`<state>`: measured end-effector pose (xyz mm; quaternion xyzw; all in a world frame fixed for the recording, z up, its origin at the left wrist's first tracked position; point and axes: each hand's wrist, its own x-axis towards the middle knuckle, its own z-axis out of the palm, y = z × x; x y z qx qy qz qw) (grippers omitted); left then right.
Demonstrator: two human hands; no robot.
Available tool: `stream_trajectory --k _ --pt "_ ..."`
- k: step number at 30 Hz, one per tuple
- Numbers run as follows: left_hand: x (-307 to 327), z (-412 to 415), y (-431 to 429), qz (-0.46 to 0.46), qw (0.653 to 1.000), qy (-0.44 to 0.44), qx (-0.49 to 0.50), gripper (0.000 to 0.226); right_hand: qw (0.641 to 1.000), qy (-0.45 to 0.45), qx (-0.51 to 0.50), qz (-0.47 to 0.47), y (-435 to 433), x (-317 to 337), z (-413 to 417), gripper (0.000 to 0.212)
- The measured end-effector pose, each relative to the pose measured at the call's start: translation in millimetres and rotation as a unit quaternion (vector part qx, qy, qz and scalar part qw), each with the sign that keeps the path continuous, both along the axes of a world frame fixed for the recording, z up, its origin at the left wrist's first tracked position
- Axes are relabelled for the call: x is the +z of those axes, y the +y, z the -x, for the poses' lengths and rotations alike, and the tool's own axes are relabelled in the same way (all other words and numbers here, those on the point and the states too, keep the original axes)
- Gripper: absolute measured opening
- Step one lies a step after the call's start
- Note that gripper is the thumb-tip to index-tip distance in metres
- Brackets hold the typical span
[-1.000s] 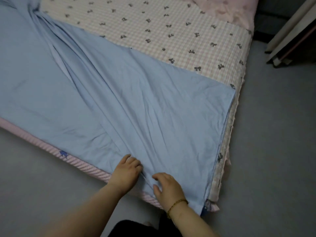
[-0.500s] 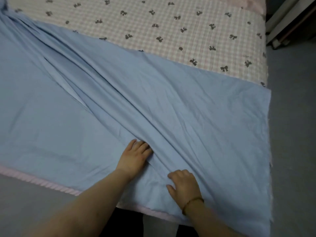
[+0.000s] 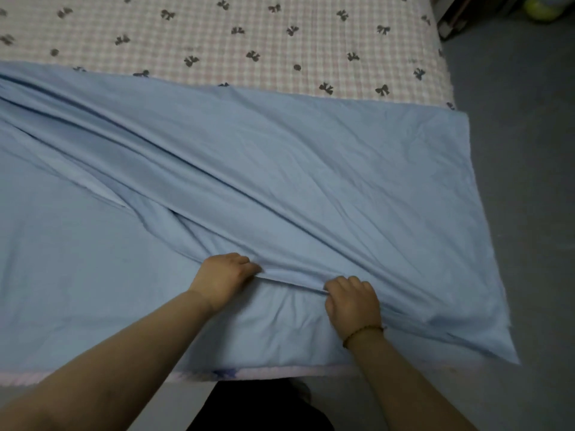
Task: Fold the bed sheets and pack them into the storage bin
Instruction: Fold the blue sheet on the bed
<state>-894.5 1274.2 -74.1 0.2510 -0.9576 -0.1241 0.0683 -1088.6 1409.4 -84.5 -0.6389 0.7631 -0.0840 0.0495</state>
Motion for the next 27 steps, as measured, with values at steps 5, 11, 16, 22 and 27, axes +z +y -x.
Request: stream_trajectory --k 5,11,16,22,27 --pt "19.3 -34.5 43.0 0.037 0.998 0.033 0.027 0.035 0.997 -0.016 0.024 0.075 34.6 4.6 -23.0 0.024" --pt "-0.3 -77.4 105.6 0.044 0.996 0.053 0.058 0.057 0.997 -0.014 0.034 0.075 85.7 -11.5 -46.3 0.018" --pt "-20.0 -69.1 116.7 0.023 0.997 -0.010 0.074 0.032 0.997 0.041 -0.061 0.019 104.5 -18.4 -28.6 0.029" --pt "-28.2 -33.2 130.7 0.038 0.999 0.029 0.023 0.023 0.938 -0.124 -0.322 0.023 130.0 -1.2 4.2 0.036" --pt "-24.9 18.8 144.2 0.018 0.997 0.023 -0.066 0.026 0.500 -0.478 -0.717 0.088 139.1 6.7 47.2 0.044"
